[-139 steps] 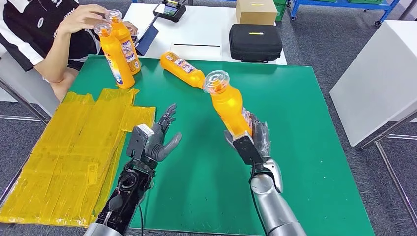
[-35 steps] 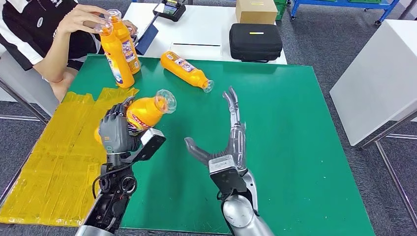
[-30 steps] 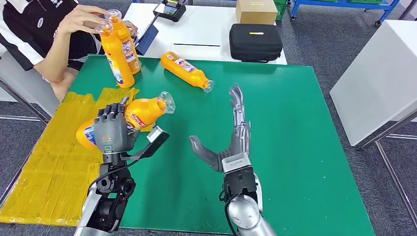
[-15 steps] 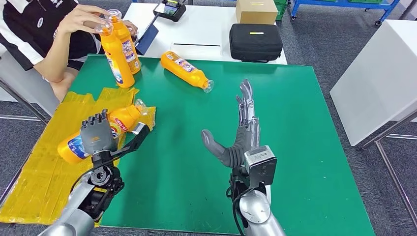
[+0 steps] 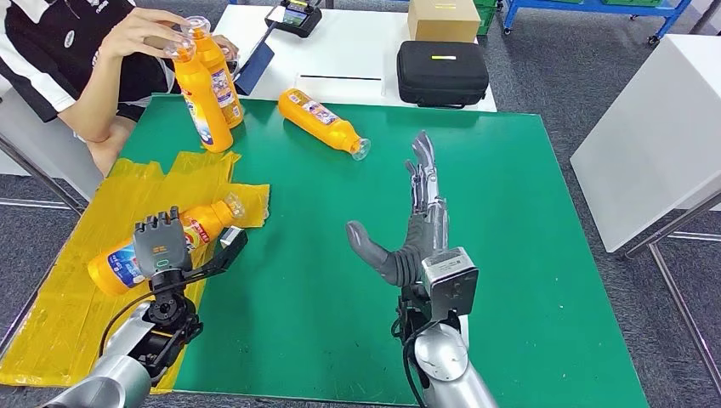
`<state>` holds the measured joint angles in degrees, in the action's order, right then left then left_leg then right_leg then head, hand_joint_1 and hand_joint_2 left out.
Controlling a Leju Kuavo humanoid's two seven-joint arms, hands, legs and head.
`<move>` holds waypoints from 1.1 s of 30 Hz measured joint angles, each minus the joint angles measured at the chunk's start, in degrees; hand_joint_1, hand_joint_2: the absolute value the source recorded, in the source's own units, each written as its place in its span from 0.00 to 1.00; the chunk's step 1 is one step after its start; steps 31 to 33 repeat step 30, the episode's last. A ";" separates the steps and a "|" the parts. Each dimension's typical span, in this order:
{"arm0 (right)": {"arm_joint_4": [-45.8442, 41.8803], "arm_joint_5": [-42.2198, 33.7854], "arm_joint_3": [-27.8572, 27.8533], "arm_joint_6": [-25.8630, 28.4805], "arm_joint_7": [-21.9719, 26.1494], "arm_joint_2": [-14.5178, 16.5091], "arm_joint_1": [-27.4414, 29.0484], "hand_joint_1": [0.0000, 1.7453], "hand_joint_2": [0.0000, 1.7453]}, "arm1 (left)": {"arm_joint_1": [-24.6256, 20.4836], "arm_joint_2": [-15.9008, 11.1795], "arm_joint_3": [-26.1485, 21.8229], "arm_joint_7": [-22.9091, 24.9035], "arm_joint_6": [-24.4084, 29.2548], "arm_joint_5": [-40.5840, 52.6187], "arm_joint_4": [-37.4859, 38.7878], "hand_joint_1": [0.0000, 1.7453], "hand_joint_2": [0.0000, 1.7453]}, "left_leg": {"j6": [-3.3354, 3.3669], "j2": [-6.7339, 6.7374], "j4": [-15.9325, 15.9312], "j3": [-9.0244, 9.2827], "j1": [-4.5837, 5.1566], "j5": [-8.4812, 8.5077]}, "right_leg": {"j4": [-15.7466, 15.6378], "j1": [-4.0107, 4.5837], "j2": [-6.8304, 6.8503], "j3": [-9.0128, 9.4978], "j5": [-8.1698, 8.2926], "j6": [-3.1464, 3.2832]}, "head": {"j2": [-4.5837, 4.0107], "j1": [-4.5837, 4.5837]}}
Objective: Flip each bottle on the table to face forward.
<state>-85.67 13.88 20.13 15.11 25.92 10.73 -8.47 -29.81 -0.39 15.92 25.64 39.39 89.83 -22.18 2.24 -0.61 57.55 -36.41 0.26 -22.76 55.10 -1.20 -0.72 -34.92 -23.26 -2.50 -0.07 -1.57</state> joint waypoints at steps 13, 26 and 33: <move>1.24 0.02 -0.07 -0.13 0.04 0.00 0.04 0.00 1.00 | 0.61 0.14 -1.44 -4.95 0.04 -2.53 1.25 0.00 1.00 | 0.00 0.00 0.00 0.00 0.00 0.00 | 0.00 0.00 0.00 0.00 0.00 0.00 | 0.00 0.00; 2.11 -0.60 -0.28 -0.19 0.50 0.00 0.13 0.00 1.00 | 2.00 3.75 -13.37 -25.09 0.07 -14.48 -1.92 0.00 0.00 | 0.00 0.00 0.00 0.01 0.00 0.00 | 0.00 -0.01 0.00 -0.01 0.00 0.00 | 0.00 0.00; 2.14 -0.66 -0.59 -0.03 0.62 0.00 0.21 0.00 1.00 | 2.15 6.06 -19.51 -31.44 0.07 -14.68 -5.48 0.00 0.00 | 0.00 0.00 0.01 0.01 0.02 0.00 | -0.01 -0.01 0.00 0.00 0.00 0.00 | 0.00 0.00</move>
